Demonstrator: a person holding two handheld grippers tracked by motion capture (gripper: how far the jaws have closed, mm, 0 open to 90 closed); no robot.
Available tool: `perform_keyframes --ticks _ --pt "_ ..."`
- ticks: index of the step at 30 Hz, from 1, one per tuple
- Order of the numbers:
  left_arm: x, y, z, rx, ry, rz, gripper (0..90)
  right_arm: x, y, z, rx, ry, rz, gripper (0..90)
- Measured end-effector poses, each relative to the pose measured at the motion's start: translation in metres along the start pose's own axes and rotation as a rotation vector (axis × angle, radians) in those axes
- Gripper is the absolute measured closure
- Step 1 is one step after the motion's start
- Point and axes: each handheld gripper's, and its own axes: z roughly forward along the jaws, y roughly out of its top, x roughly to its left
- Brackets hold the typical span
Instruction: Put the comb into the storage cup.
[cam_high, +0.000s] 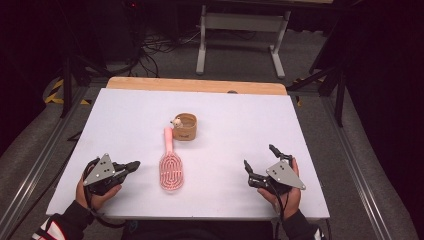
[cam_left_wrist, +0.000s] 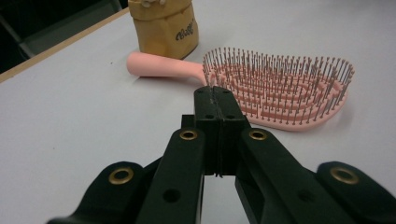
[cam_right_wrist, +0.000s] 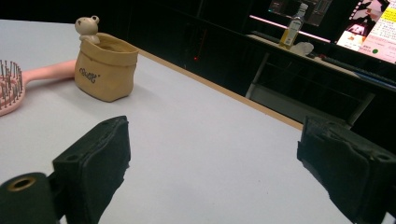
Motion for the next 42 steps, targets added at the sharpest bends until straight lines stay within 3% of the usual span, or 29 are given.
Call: perform_keyframes --ticks 8,17,23,30,33,42 --pt "0.006 0.013 0.016 0.025 -0.036 0.045 90.0 0.001 -0.001 0.002 0.011 0.011 0.004 10.0" --pt "0.015 0.043 0.049 0.039 -0.074 0.118 90.0 0.005 -0.003 0.006 0.037 0.023 -0.01 10.1" --pt "0.024 0.055 0.074 0.05 -0.093 0.123 90.0 0.004 -0.006 0.007 0.049 0.029 -0.011 10.2" --pt "0.031 0.061 0.101 0.109 -0.124 0.142 90.0 0.003 -0.009 0.009 0.063 0.026 -0.01 10.2" --pt "0.034 0.062 0.116 0.142 -0.158 0.147 90.0 0.004 -0.01 0.011 0.075 0.03 -0.017 10.2" --pt "0.035 0.067 0.139 0.219 -0.177 0.18 90.0 0.006 -0.012 0.013 0.091 0.04 -0.029 10.2"
